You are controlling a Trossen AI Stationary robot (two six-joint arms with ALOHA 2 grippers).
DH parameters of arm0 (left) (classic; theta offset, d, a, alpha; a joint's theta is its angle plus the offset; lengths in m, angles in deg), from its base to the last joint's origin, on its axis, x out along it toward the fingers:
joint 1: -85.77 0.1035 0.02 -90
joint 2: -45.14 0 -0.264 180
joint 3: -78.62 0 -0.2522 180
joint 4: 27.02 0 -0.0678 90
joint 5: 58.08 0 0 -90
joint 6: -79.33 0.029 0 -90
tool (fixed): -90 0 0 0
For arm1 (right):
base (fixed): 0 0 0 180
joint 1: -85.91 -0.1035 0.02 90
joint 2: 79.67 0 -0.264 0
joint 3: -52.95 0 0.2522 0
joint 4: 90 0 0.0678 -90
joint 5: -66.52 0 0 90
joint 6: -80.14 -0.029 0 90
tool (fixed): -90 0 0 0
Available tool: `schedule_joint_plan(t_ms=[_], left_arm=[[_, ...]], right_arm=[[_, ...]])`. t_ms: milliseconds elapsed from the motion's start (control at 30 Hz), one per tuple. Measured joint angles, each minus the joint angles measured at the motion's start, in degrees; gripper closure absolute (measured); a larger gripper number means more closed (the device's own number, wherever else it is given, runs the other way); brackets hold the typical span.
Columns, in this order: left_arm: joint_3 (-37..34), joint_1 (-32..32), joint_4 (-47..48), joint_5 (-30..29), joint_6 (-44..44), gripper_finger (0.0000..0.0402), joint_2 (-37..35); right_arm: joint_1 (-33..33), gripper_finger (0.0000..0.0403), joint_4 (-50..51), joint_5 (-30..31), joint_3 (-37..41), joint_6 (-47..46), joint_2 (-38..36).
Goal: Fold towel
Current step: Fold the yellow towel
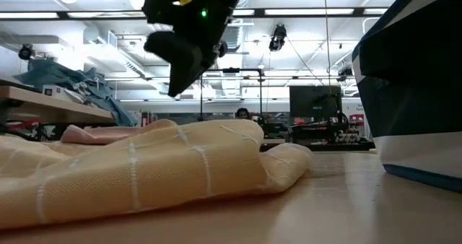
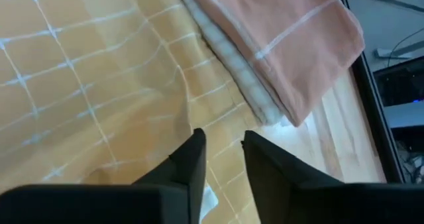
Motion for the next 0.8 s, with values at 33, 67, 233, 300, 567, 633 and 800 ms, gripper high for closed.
schedule_joint_plan(t_ms=[33, 67, 233, 300, 567, 633, 800], left_arm=[[0.0, 0.0, 0.0, 0.0, 0.2, 0.0358, -0.1], [0.0, 0.0, 0.1, 0.0, 0.4, 0.0359, -0.1], [-0.2, 0.0, 0.3, -0.2, 0.5, 0.0364, -0.1], [0.1, 0.0, -0.1, -0.2, 0.5, 0.0364, -0.1], [7.9, 0.0, -13.9, -17.2, 14.4, 0.0367, -0.5], [8.3, 0.3, -16.2, -22.6, 15.3, 0.0374, -0.5], [4.4, 1.5, -29.2, -25.1, 15.6, 0.0397, -0.5]], right_arm=[[0.0, 0.0295, 0.5, 0.0, -0.6, -0.3, 0.0], [0.0, 0.0288, 1.0, 0.0, -1.1, -0.6, 0.0], [-0.9, 0.0267, 2.4, -8.6, -2.2, -3.4, 0.0], [-2.1, 0.0265, 0.7, -16.6, -1.4, -5.0, 0.0], [-8.3, 0.0287, -4.0, -19.5, 0.1, -5.8, 7.5], [-9.0, 0.0295, -4.3, -19.9, 0.1, -6.6, 9.3], [-9.9, 0.0314, -2.9, -23.4, 0.1, -8.8, 10.4]])
